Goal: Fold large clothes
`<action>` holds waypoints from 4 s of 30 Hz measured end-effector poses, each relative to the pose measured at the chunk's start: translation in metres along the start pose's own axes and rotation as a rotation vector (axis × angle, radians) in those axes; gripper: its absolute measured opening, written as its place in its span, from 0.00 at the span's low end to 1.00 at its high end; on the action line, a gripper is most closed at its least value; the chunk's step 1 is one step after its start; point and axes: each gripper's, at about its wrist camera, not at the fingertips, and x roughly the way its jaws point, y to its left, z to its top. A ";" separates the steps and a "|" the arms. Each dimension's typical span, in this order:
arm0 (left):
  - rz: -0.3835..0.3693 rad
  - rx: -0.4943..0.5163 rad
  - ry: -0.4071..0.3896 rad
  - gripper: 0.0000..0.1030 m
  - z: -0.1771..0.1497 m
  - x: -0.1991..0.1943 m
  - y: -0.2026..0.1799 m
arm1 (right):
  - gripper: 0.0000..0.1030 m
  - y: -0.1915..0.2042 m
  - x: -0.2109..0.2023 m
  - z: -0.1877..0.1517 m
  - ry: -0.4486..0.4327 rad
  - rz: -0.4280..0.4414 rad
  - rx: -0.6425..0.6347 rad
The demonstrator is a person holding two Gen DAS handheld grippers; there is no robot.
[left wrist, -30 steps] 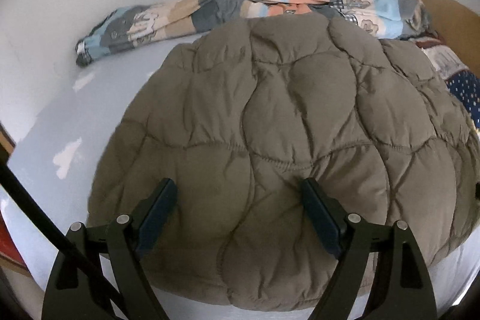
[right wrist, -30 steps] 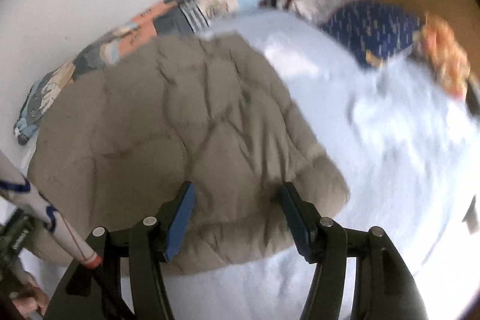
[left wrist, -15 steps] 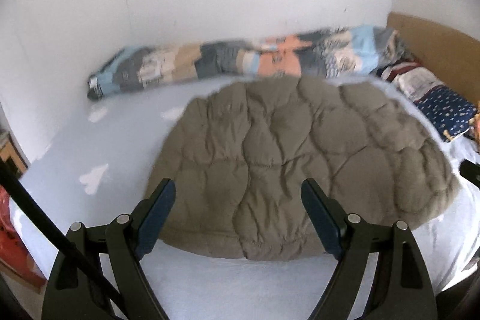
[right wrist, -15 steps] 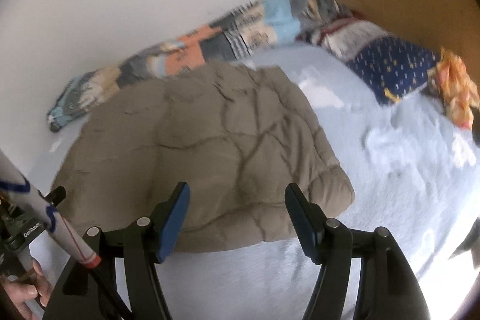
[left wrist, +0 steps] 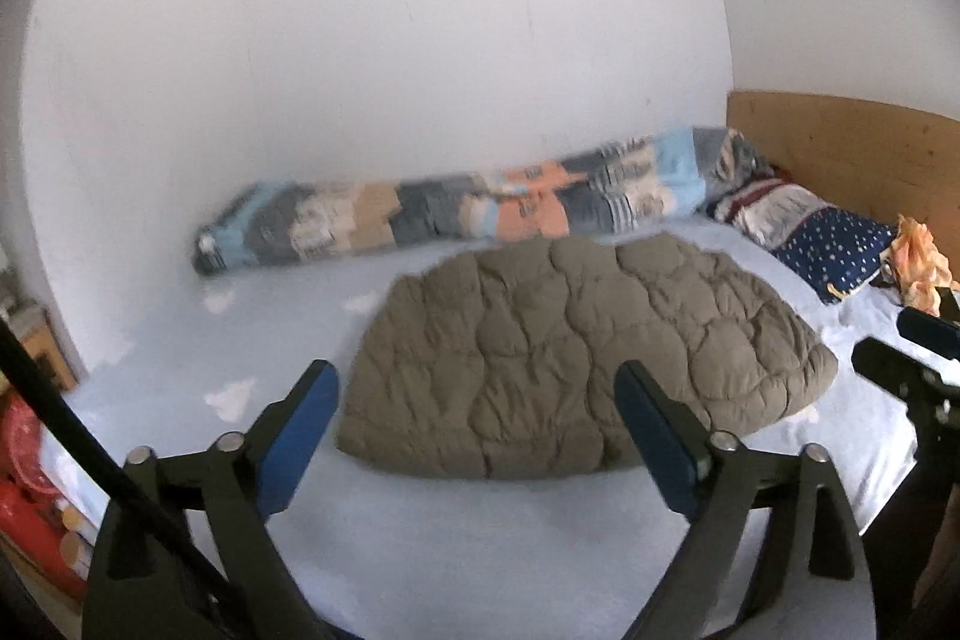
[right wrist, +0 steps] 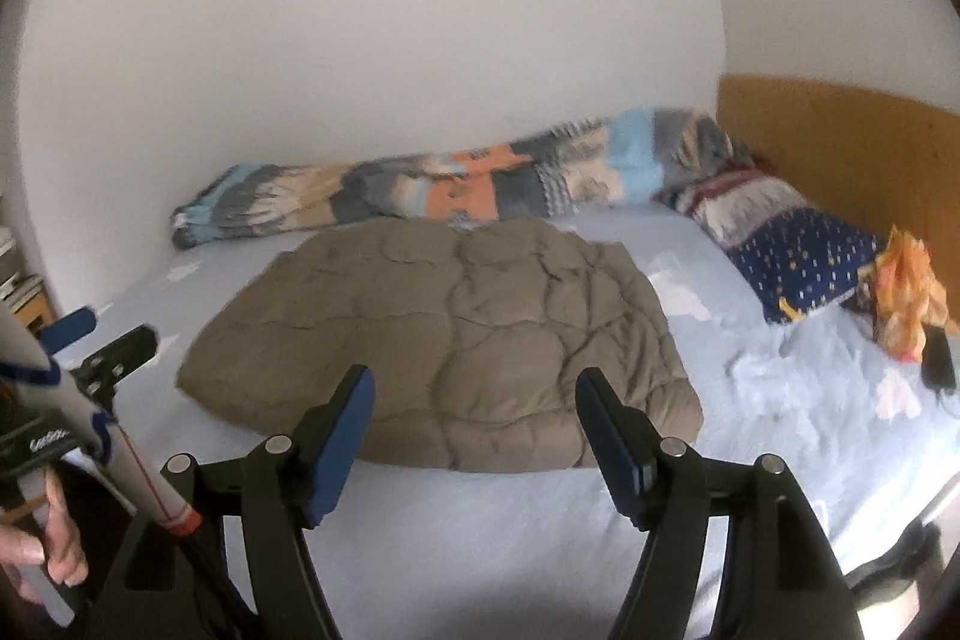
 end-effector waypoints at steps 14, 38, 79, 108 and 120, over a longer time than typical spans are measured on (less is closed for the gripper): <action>0.087 -0.023 0.078 1.00 0.012 0.007 0.016 | 0.84 0.018 -0.047 0.011 -0.173 -0.012 -0.092; 0.034 0.003 0.174 1.00 0.047 -0.013 -0.003 | 0.95 0.039 -0.100 0.048 -0.189 0.052 -0.048; 0.013 -0.006 0.297 1.00 0.021 -0.002 0.000 | 0.95 0.055 -0.071 0.025 -0.004 0.028 -0.029; -0.006 0.010 0.298 1.00 0.016 -0.005 -0.006 | 0.95 0.059 -0.073 0.023 -0.005 0.020 -0.024; -0.010 0.009 0.304 1.00 0.014 -0.003 -0.006 | 0.95 0.051 -0.074 0.018 0.004 0.021 -0.020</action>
